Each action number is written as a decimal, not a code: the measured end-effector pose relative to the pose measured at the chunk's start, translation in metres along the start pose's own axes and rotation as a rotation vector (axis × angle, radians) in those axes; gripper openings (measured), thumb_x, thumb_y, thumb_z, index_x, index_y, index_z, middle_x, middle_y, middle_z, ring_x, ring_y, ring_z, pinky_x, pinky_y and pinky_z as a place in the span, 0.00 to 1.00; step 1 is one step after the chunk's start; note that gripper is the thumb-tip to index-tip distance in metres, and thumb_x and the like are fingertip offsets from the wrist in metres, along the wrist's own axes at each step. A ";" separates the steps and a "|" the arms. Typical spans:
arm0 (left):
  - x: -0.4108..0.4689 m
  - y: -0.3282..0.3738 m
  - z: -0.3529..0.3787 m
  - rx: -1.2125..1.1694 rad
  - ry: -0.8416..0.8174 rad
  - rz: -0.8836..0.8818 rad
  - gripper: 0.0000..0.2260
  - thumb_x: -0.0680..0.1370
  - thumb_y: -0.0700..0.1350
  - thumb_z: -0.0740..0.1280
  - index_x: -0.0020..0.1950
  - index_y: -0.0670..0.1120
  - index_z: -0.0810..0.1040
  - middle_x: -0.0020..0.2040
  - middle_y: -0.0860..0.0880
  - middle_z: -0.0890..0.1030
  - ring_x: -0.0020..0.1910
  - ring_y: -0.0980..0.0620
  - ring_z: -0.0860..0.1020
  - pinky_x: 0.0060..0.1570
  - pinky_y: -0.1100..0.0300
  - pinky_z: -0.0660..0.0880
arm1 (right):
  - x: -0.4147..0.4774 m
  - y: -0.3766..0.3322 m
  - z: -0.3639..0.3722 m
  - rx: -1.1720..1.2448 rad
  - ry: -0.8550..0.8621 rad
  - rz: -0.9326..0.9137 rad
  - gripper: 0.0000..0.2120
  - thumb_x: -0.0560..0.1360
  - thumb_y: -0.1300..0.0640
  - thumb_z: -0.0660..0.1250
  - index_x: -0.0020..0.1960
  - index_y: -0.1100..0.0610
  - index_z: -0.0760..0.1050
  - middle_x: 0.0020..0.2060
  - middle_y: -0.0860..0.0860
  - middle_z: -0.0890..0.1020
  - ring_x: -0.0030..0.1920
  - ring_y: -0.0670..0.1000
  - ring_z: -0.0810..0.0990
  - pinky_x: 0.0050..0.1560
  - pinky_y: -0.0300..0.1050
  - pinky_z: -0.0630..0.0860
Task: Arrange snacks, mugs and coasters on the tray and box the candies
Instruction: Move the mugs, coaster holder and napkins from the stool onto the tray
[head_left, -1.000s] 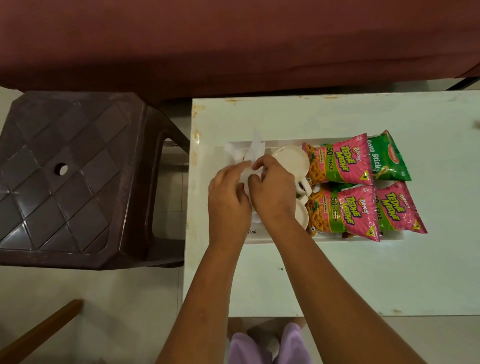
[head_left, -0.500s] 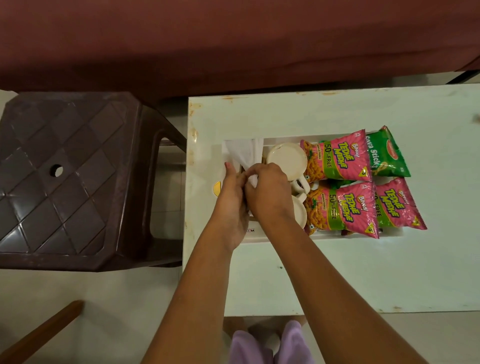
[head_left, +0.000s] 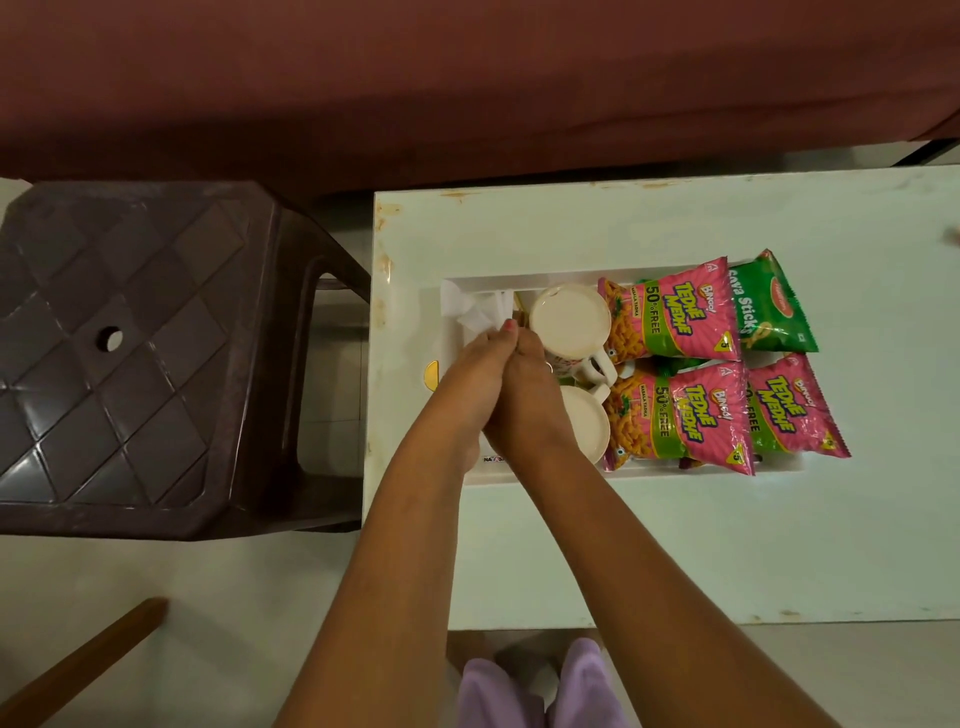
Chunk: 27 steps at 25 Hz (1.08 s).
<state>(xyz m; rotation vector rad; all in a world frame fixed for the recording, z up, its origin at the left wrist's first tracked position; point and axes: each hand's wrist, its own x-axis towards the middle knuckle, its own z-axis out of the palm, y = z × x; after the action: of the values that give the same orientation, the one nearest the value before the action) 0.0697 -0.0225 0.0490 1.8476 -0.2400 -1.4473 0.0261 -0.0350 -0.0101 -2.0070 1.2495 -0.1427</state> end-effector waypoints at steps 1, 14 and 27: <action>0.002 0.000 -0.004 -0.038 -0.005 -0.014 0.11 0.79 0.58 0.57 0.39 0.56 0.72 0.40 0.59 0.75 0.49 0.56 0.74 0.59 0.58 0.70 | 0.003 0.001 0.001 -0.125 -0.034 -0.018 0.20 0.78 0.61 0.58 0.69 0.62 0.61 0.67 0.61 0.68 0.66 0.62 0.69 0.66 0.56 0.69; 0.035 -0.012 -0.027 0.510 0.267 0.249 0.14 0.81 0.49 0.55 0.61 0.48 0.76 0.60 0.48 0.79 0.52 0.51 0.74 0.58 0.56 0.69 | 0.011 -0.010 0.002 -0.561 -0.024 0.073 0.26 0.75 0.48 0.61 0.69 0.58 0.63 0.67 0.57 0.69 0.69 0.60 0.62 0.61 0.54 0.67; 0.087 -0.003 -0.028 1.152 0.349 0.688 0.11 0.77 0.47 0.65 0.58 0.47 0.80 0.68 0.48 0.71 0.65 0.47 0.69 0.56 0.53 0.73 | 0.001 -0.003 0.010 -0.350 0.105 0.100 0.24 0.76 0.56 0.61 0.70 0.59 0.61 0.67 0.57 0.63 0.64 0.58 0.63 0.58 0.51 0.70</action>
<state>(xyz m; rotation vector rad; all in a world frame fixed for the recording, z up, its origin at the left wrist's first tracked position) 0.1235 -0.0572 -0.0158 2.4207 -1.5977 -0.4395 0.0330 -0.0293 -0.0154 -2.2487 1.5227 0.0221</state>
